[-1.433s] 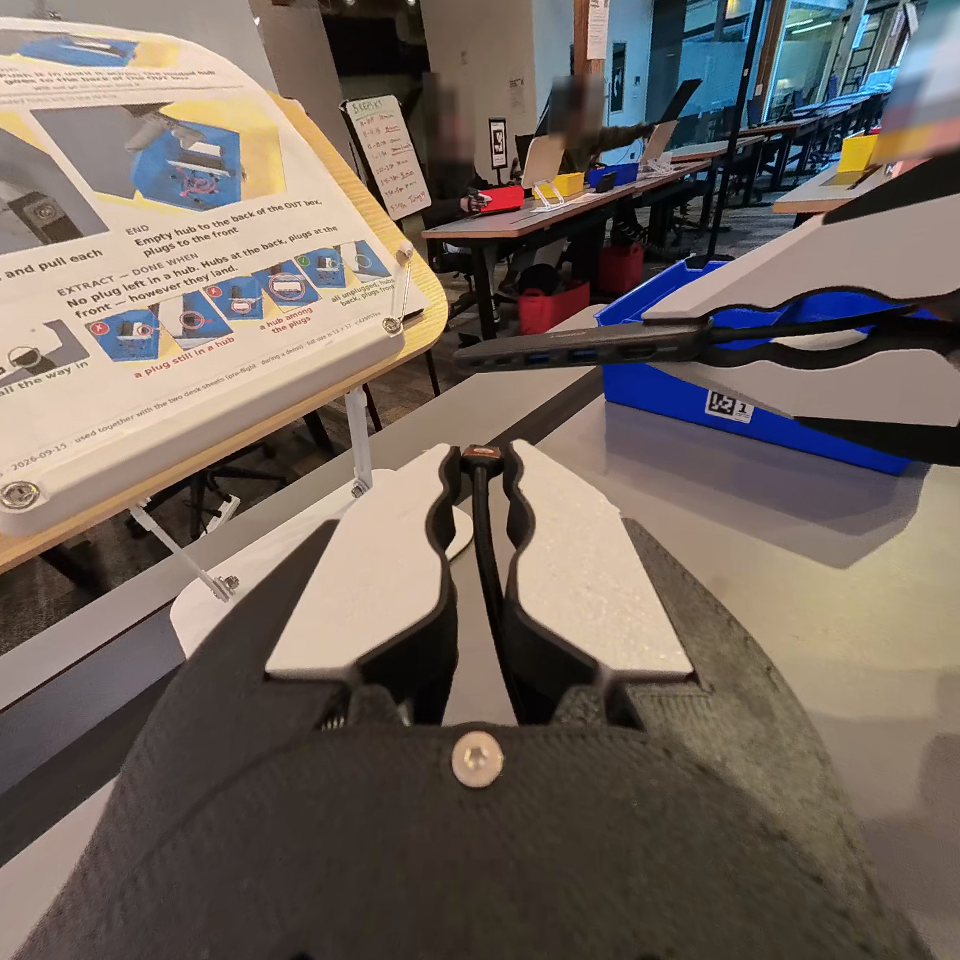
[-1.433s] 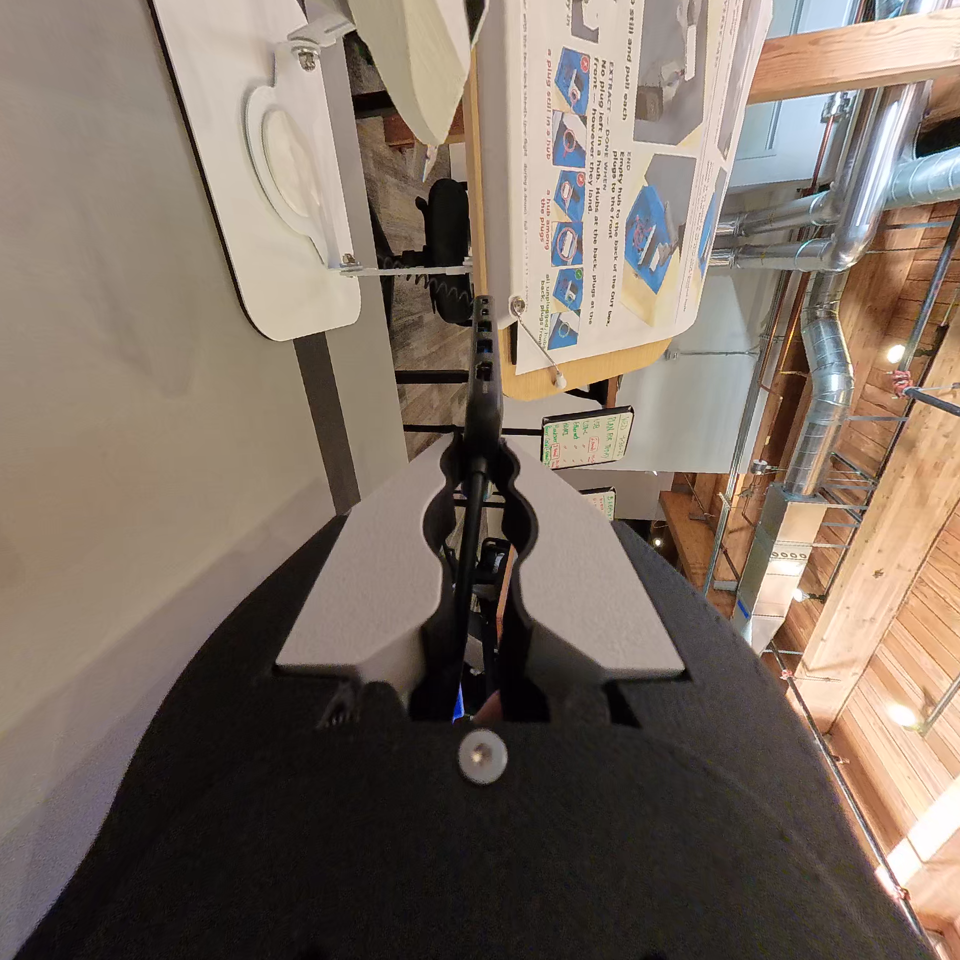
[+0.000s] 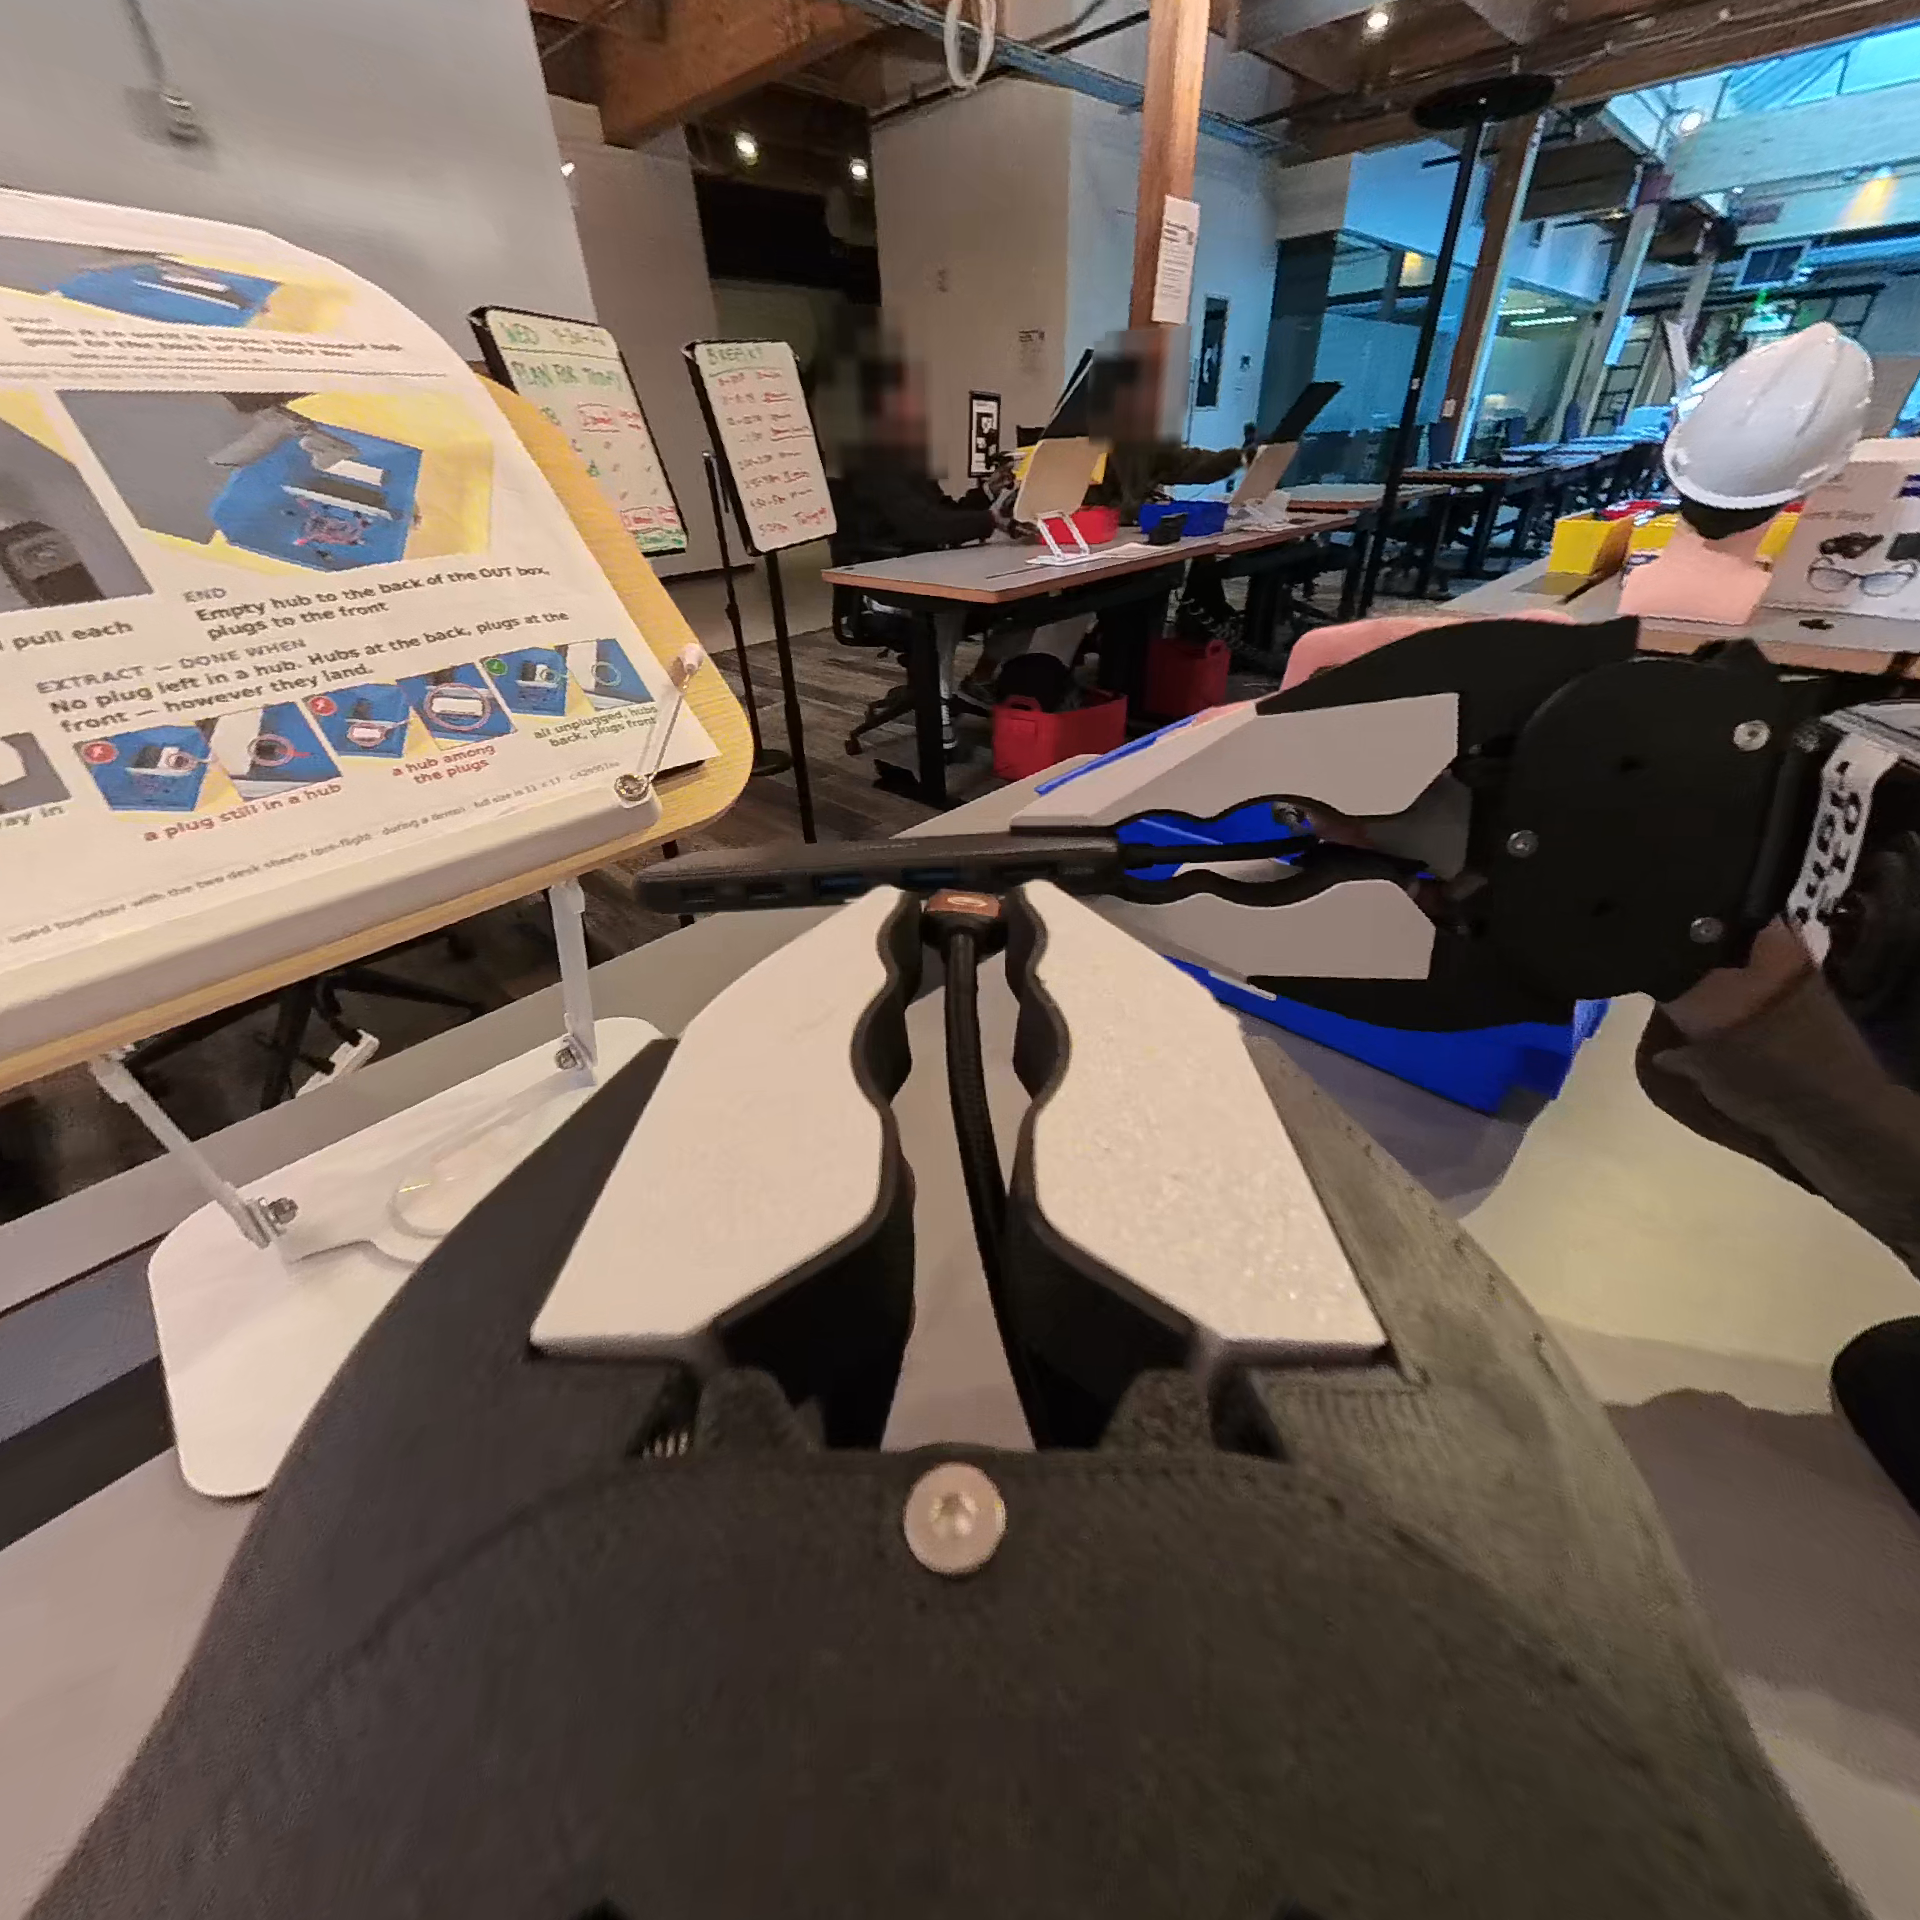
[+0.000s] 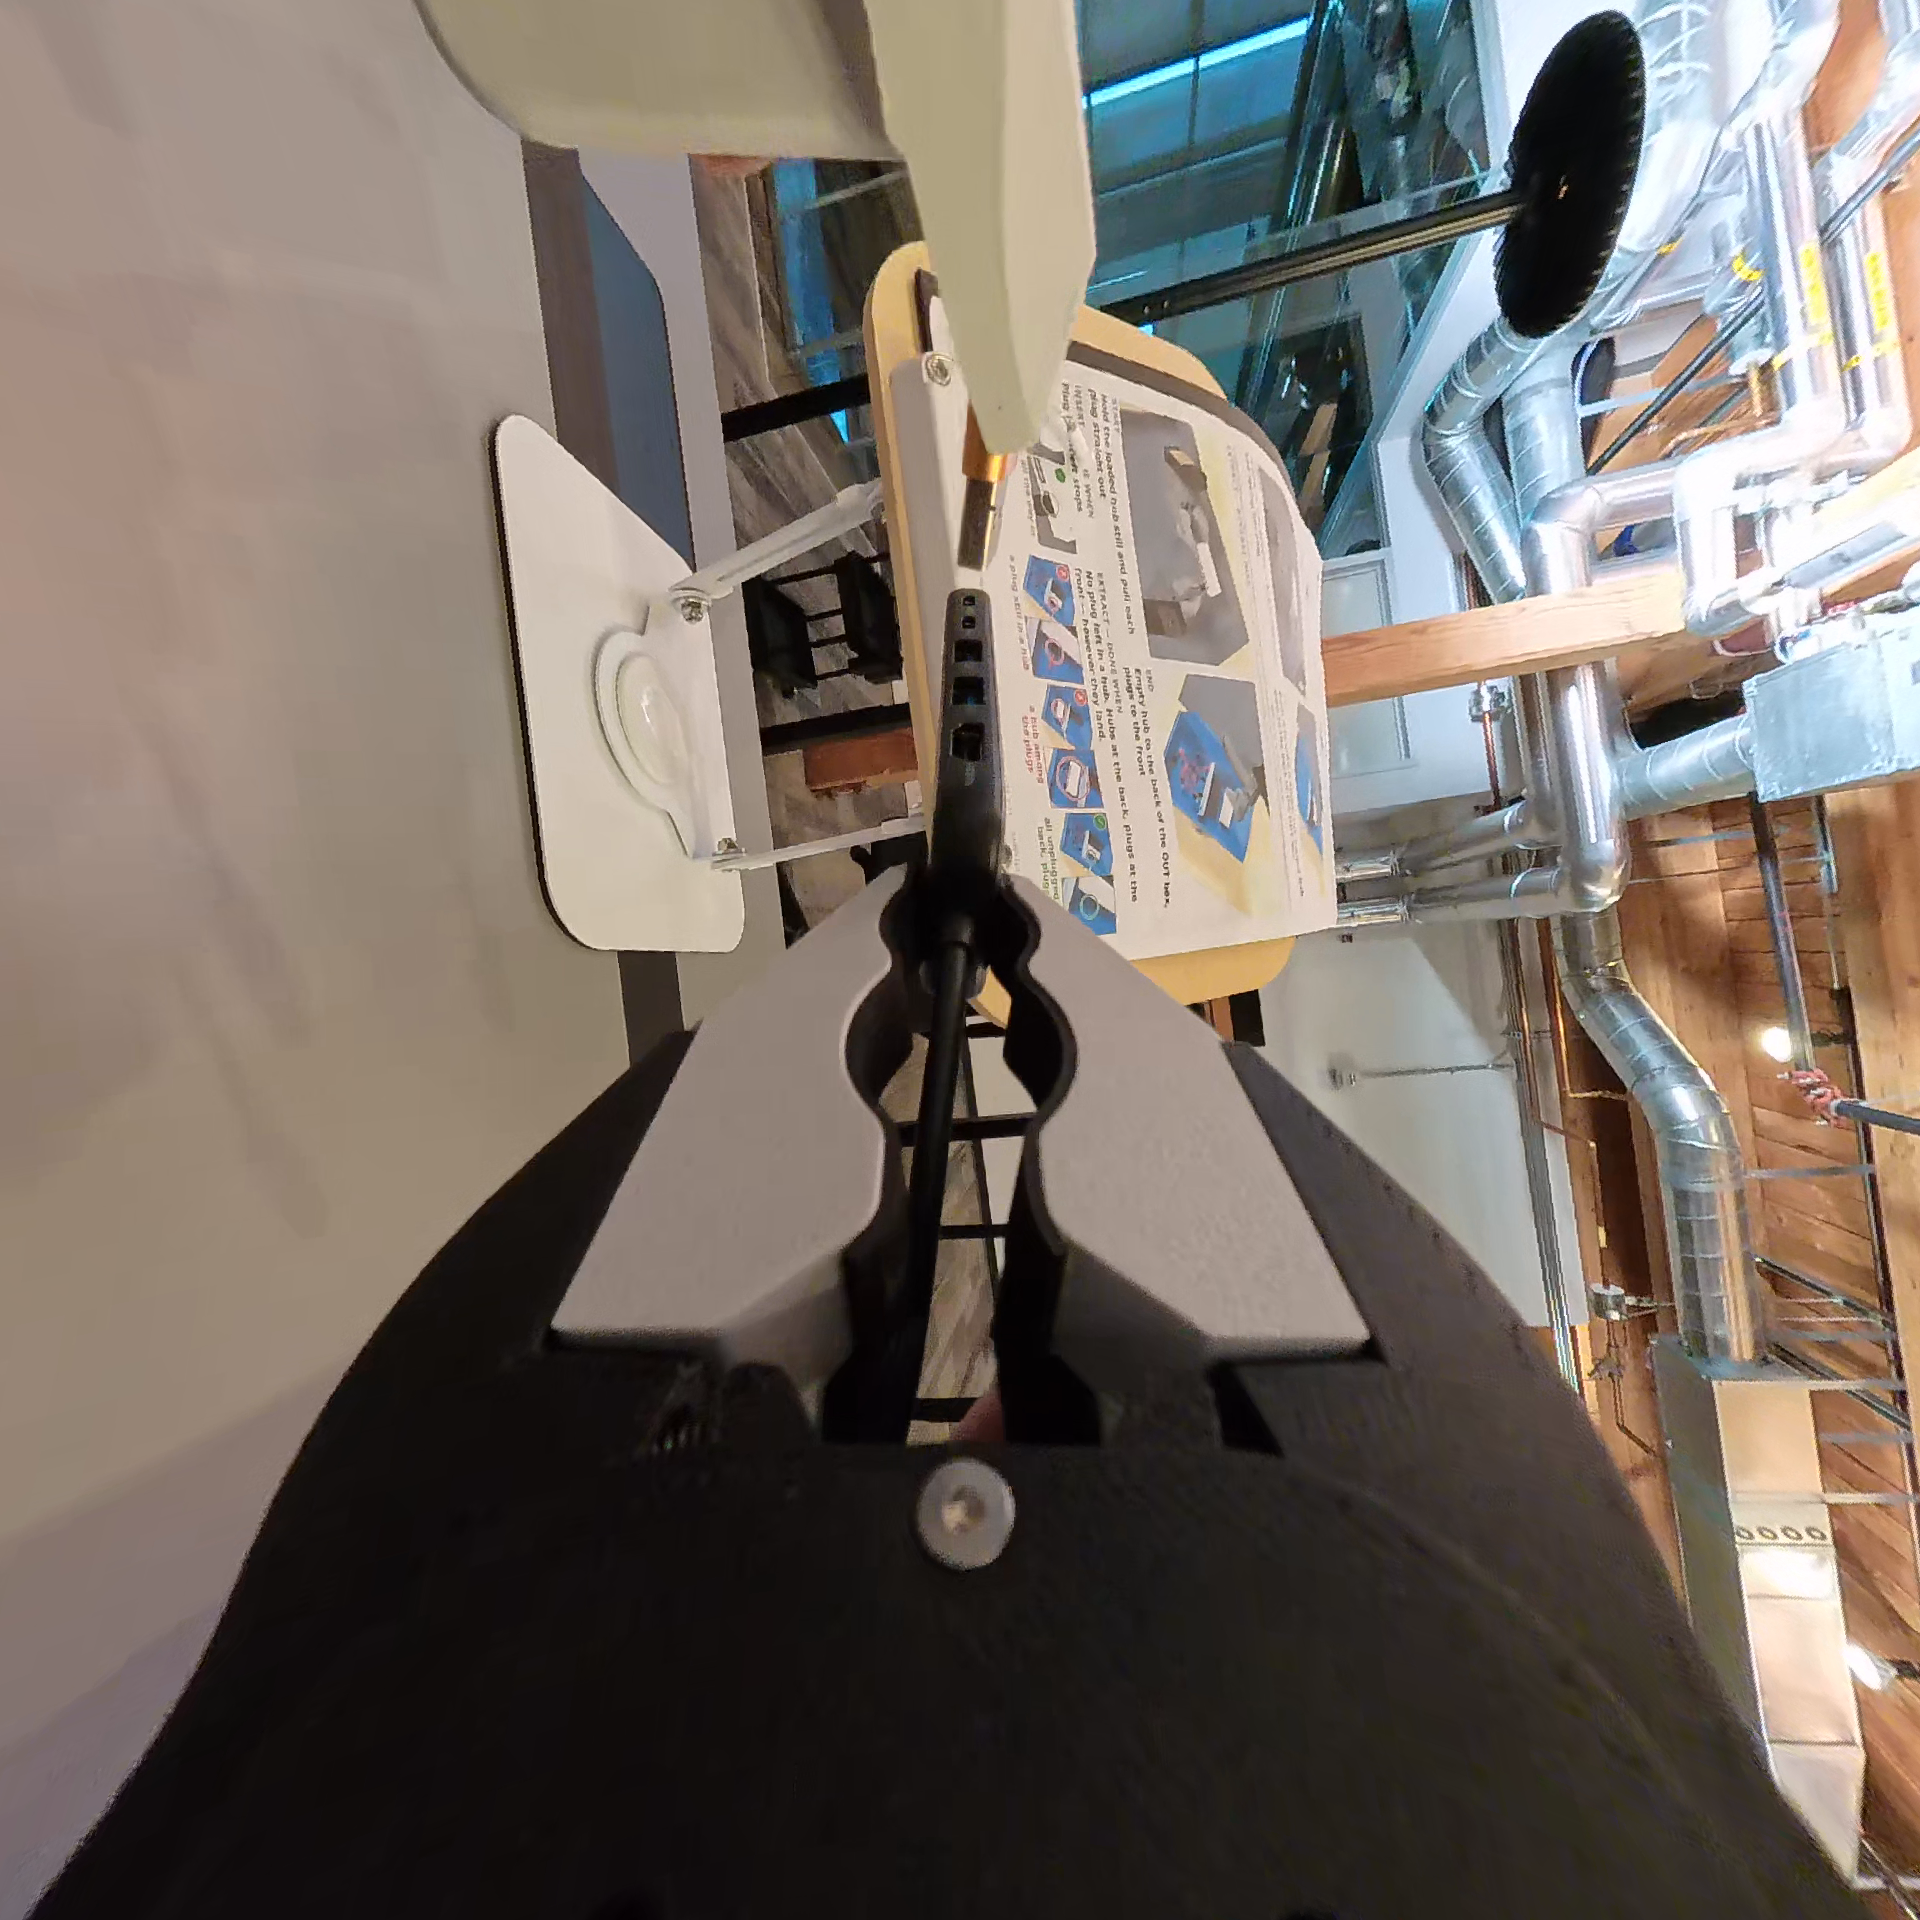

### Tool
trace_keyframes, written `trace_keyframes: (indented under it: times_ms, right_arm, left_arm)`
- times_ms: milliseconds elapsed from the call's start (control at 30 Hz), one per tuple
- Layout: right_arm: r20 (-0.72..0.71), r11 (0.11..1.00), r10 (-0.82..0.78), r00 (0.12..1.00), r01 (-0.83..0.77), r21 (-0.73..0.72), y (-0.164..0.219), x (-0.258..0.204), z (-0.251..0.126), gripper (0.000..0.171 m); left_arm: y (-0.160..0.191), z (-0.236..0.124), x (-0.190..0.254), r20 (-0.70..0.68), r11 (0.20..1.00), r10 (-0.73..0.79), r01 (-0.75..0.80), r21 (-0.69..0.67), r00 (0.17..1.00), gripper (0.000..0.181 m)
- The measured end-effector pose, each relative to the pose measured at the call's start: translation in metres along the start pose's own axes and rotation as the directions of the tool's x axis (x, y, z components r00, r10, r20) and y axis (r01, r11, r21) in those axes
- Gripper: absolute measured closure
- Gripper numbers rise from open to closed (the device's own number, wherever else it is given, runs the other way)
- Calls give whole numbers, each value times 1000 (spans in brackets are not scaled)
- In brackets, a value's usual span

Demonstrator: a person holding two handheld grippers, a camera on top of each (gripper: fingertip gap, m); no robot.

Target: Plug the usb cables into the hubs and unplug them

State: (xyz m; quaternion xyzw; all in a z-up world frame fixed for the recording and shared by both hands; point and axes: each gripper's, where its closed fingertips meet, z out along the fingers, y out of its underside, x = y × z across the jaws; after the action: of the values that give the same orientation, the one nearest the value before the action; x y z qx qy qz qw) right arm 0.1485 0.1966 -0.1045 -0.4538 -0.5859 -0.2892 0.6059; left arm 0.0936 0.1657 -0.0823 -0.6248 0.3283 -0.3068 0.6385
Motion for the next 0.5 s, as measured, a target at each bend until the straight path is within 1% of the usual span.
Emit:
trace_keyframes:
  times_ms: [100,233,500]
  right_arm:
    - [-2,1000,-6,1000,6,5,1,-1,0,162]
    - [3,1000,-12,1000,12,6,1,-5,2,162]
    - [13,1000,-3,1000,3,7,4,-11,4,163]
  left_arm:
    - [3,1,-3,11,1000,-13,13,-11,1000,166]
    - [5,2,0,-26,999,-47,46,-22,999,166]
    - [1,1,0,-54,998,-51,49,-34,997,166]
